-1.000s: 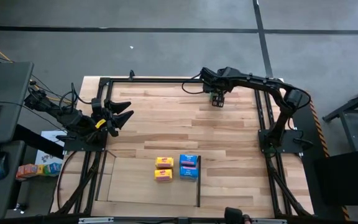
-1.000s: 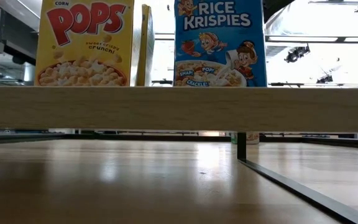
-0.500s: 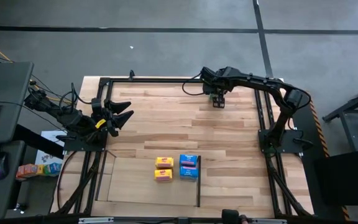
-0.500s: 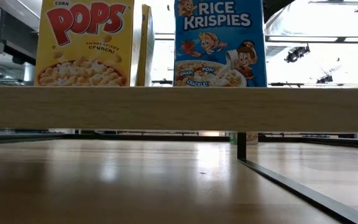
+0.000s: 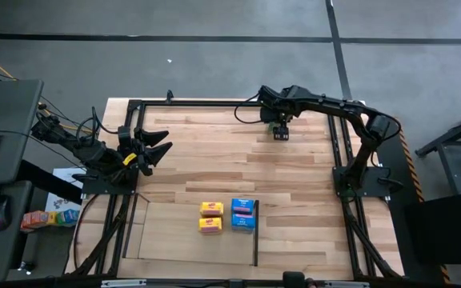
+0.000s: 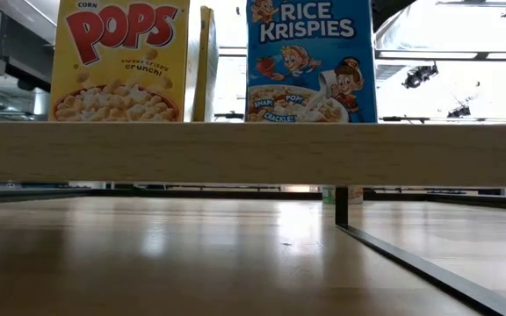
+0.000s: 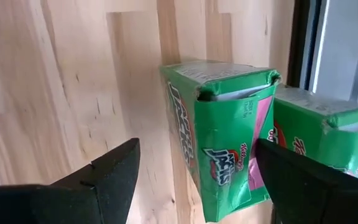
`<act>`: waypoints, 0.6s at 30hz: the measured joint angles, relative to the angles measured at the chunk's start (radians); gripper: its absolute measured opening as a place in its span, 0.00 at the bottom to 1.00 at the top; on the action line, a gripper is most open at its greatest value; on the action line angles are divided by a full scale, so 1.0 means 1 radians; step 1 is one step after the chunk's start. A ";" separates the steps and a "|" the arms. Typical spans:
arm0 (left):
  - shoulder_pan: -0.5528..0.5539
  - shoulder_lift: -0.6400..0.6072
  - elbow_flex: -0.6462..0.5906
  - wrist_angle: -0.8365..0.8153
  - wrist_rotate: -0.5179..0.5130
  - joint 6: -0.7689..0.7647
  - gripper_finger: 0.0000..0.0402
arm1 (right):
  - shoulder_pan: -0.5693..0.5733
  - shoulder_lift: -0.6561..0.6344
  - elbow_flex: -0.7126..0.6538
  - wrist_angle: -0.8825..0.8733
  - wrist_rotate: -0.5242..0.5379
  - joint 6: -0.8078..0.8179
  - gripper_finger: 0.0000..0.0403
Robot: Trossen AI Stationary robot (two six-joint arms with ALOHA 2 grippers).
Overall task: Stack cereal on shelf
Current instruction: Put the bottom green cereal box on the shelf
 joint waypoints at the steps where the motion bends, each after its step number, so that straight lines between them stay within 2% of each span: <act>1: 0.000 0.000 0.000 0.000 0.000 0.000 0.70 | 0.000 -0.001 0.000 0.003 -0.008 0.000 0.72; 10: 0.000 0.000 0.000 -0.007 0.000 0.001 0.70 | 0.002 -0.031 -0.001 0.019 -0.144 0.000 0.72; 18: 0.000 0.000 0.000 -0.006 0.000 0.018 0.70 | 0.002 -0.033 -0.001 0.020 -0.142 0.000 0.72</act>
